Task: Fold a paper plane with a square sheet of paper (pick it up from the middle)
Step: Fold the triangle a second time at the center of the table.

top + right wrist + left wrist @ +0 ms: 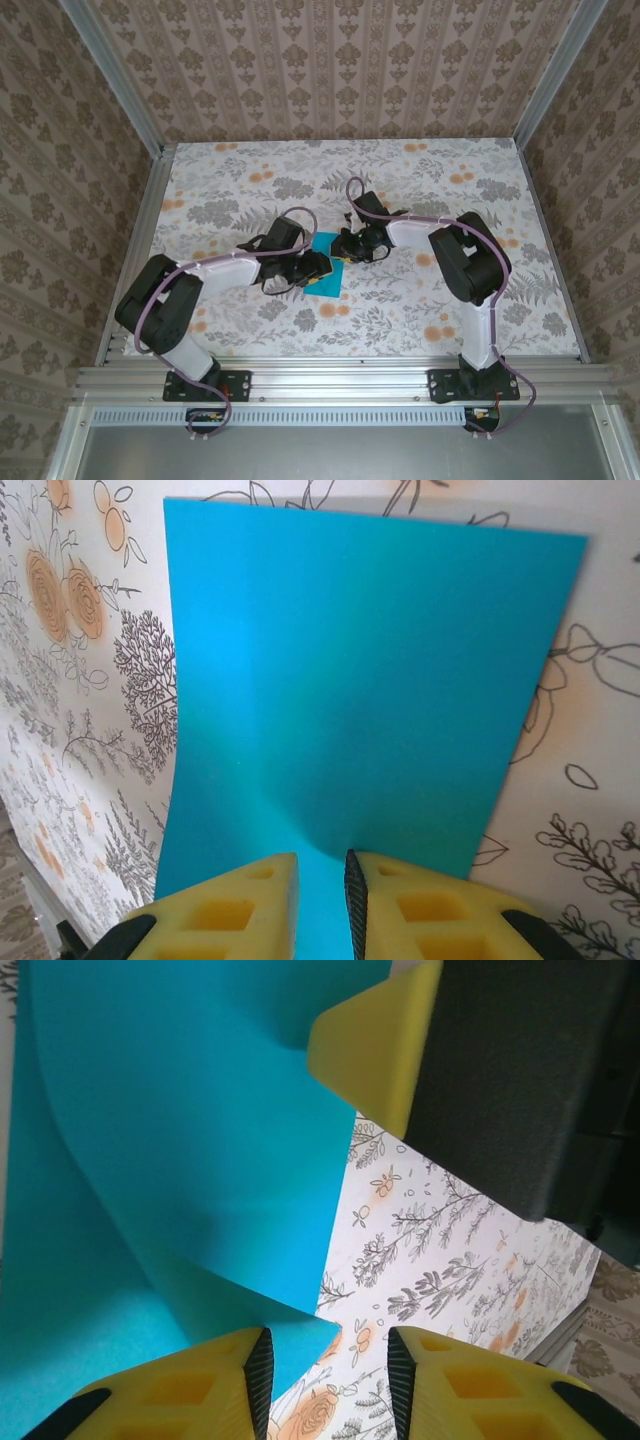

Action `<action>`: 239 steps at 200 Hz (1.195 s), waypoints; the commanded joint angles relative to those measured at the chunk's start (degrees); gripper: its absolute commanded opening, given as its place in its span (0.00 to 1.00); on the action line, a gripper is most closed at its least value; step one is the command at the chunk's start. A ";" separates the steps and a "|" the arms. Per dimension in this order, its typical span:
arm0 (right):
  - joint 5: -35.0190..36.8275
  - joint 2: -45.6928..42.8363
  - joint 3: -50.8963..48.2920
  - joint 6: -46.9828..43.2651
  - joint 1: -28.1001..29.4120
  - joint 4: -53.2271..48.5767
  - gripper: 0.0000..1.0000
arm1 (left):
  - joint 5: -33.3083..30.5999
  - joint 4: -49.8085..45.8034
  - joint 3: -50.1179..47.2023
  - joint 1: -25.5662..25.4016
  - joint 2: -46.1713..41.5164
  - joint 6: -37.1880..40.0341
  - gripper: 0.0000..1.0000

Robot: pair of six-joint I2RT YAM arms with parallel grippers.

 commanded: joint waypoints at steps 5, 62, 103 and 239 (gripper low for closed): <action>-1.87 0.29 -1.98 0.94 -0.54 0.35 0.24 | 0.05 0.77 0.51 0.03 1.52 -0.28 0.38; -8.90 -5.63 -2.56 -3.06 -1.77 0.95 0.23 | -2.48 -0.99 0.11 0.11 1.69 0.28 0.18; -10.49 -9.07 -5.72 -4.84 -1.34 -1.66 0.29 | -3.38 -2.06 0.09 0.11 1.51 0.37 0.10; -13.40 -5.53 -8.53 -3.55 2.62 1.63 0.34 | -3.91 -3.67 0.53 0.11 0.05 0.81 0.00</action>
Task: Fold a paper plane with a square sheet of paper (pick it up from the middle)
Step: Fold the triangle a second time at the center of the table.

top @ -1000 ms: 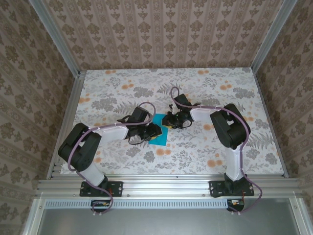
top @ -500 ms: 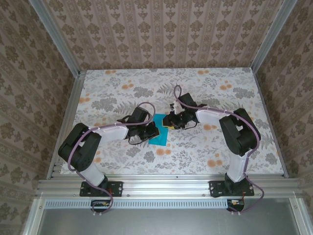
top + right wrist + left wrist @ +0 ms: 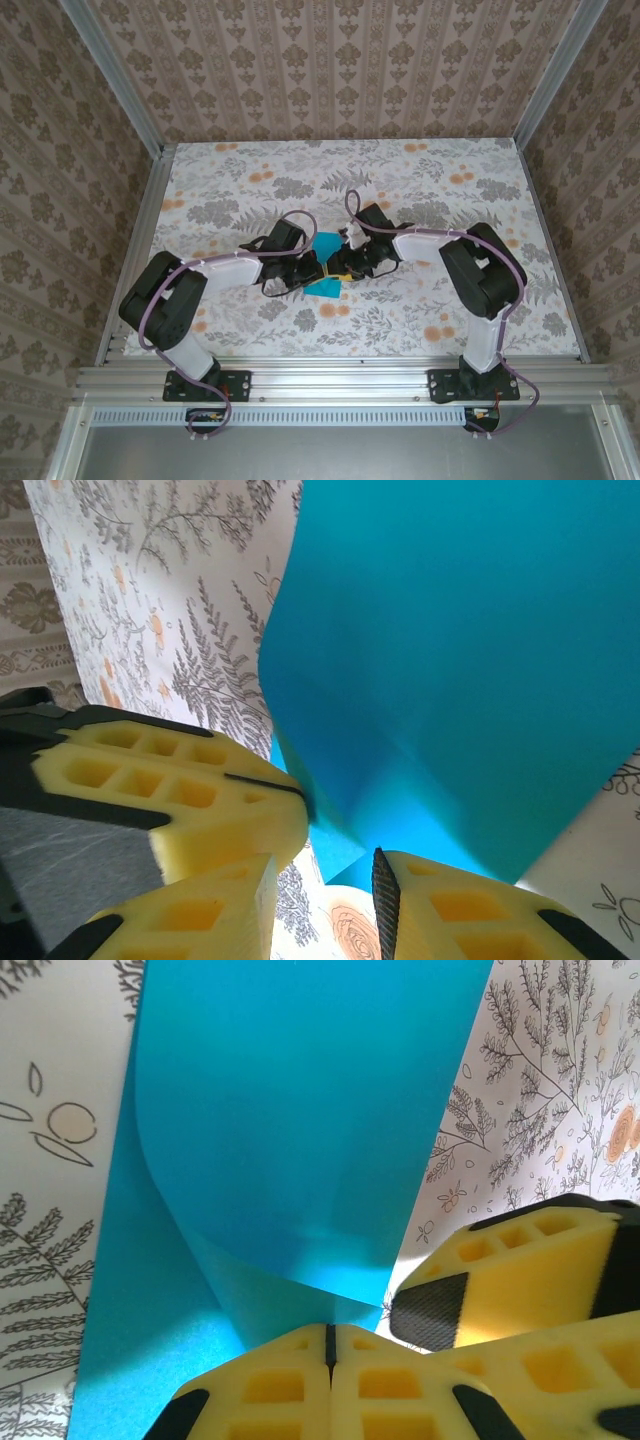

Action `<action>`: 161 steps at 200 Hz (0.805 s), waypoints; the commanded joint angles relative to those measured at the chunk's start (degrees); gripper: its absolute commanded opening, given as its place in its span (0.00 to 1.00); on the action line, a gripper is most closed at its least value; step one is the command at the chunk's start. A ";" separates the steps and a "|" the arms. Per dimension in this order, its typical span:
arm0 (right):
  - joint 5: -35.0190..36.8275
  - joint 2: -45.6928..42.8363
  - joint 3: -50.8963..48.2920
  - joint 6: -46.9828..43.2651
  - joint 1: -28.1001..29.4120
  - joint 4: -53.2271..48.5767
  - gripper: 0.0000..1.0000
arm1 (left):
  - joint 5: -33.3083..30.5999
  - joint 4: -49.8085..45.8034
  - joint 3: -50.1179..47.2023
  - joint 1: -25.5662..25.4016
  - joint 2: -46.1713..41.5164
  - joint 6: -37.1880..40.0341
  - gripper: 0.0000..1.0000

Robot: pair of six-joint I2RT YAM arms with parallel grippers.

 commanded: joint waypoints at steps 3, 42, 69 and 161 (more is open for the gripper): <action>-0.85 1.89 0.74 0.28 0.30 0.37 0.34 | -0.65 -1.44 0.51 0.11 -1.07 0.90 0.00; -1.15 2.70 0.51 0.64 0.34 1.43 0.33 | -0.65 -1.34 0.31 0.03 -2.09 0.55 0.00; -2.59 3.13 0.19 1.65 0.31 3.65 0.29 | -0.56 -1.37 0.32 0.03 -2.43 0.55 0.00; -2.51 2.89 -1.61 4.27 0.15 8.04 0.09 | -0.95 -2.03 0.30 0.03 -3.38 0.55 0.00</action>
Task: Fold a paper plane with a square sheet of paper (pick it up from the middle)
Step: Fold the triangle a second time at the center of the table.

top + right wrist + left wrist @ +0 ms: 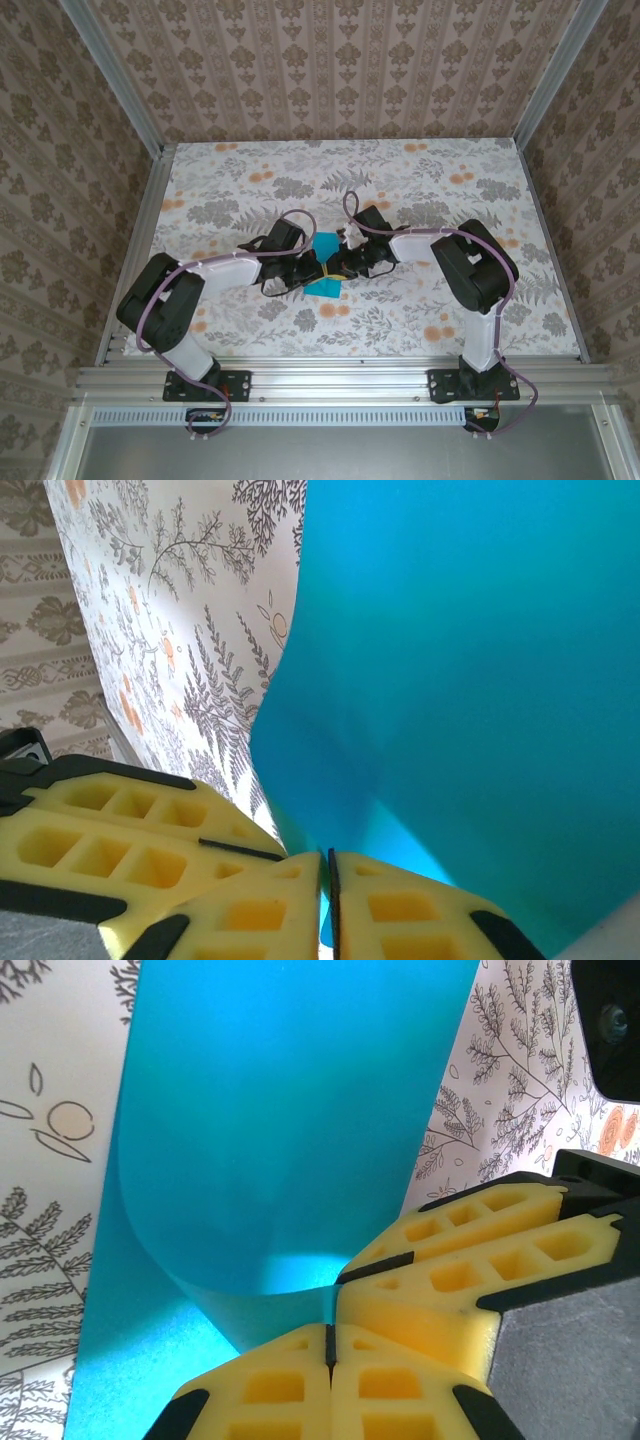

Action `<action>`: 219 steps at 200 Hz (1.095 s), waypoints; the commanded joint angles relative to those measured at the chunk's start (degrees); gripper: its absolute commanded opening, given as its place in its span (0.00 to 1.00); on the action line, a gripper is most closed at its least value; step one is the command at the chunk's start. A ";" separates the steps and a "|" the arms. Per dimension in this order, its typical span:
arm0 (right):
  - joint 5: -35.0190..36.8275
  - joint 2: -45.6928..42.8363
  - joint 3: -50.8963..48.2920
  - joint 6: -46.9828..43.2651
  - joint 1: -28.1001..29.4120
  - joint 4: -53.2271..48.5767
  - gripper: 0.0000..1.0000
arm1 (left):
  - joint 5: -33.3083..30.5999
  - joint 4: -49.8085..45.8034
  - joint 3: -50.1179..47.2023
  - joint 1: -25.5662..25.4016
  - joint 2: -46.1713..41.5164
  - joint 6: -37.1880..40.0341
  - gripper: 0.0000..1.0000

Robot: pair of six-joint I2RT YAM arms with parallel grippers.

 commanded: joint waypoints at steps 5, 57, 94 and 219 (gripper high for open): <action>-0.04 -0.28 -1.11 0.79 0.06 1.08 0.08 | -0.99 -1.56 0.29 0.03 -2.41 0.55 0.00; 3.07 -2.10 -0.99 -1.57 -0.94 -1.45 0.04 | -3.51 -4.74 -0.36 0.03 -4.27 0.98 0.02; 6.36 -3.13 0.26 -5.45 -1.80 -6.46 0.03 | -4.29 -4.88 -1.44 -0.13 -3.00 0.55 0.03; 12.95 -2.86 3.04 -9.54 -3.17 -11.27 0.02 | -5.71 -13.19 3.47 -1.38 3.09 4.78 0.00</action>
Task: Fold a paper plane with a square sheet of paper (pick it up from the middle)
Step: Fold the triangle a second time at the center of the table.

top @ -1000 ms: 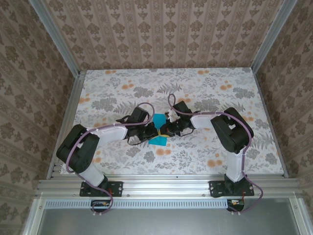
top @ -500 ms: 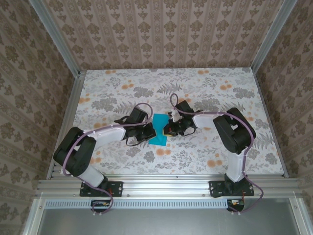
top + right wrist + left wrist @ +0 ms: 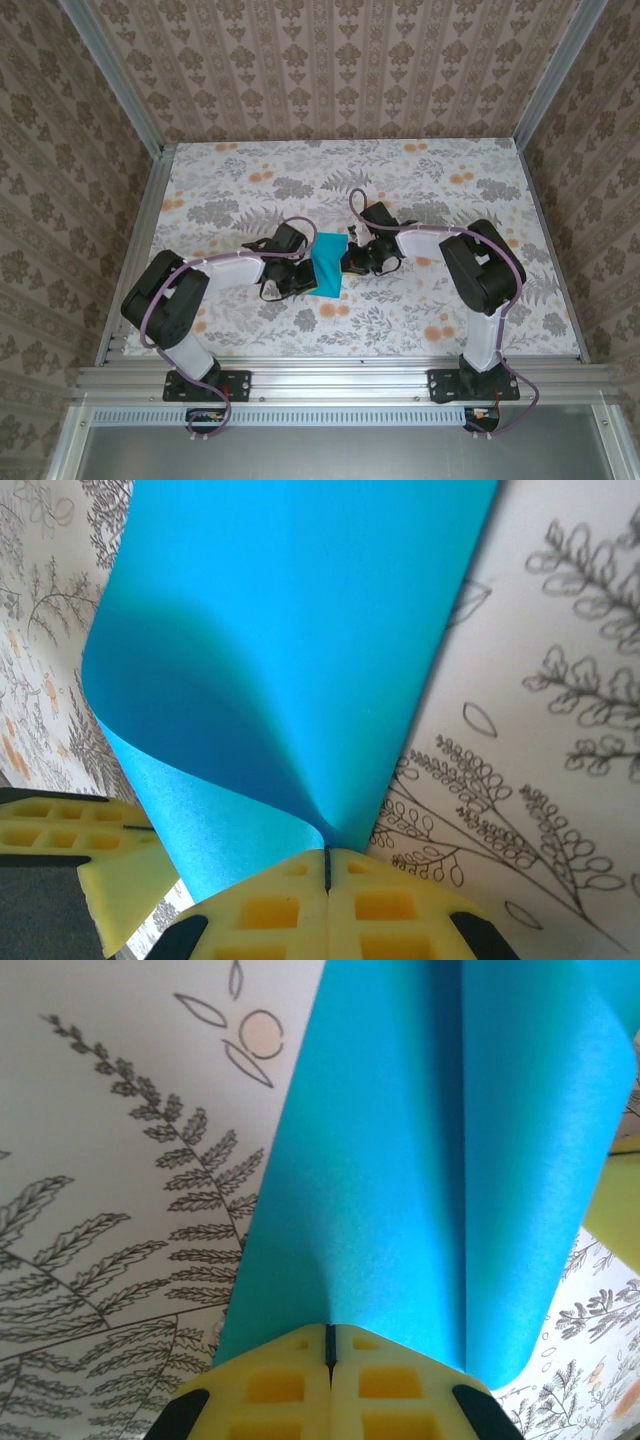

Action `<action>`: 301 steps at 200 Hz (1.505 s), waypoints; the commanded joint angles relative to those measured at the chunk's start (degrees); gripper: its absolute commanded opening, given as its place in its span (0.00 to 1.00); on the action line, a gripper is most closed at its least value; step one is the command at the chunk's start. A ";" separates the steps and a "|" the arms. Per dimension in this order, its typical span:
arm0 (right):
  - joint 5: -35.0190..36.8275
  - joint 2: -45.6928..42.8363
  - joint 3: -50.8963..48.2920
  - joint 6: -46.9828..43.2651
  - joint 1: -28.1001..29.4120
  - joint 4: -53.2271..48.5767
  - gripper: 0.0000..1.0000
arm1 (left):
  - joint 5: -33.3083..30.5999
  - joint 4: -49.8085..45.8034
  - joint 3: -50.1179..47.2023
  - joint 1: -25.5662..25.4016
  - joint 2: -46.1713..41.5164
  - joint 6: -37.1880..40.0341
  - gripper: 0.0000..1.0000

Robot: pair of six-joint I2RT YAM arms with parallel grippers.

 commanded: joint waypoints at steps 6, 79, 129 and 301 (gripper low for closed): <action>1.58 -0.85 2.00 -1.79 -0.46 -2.08 0.02 | -1.09 -3.97 2.37 -0.55 1.35 2.92 0.00; 1.79 0.91 4.11 -3.01 -0.59 -3.10 0.03 | -1.20 -5.75 3.59 -0.94 2.26 4.23 0.00; 1.84 1.92 4.11 -2.94 -0.63 -3.33 0.03 | -1.02 -5.58 5.10 -0.99 1.60 4.67 0.00; 4.25 3.49 3.45 -2.67 -0.88 -3.53 0.07 | -1.41 5.38 5.87 -1.08 2.84 1.93 0.25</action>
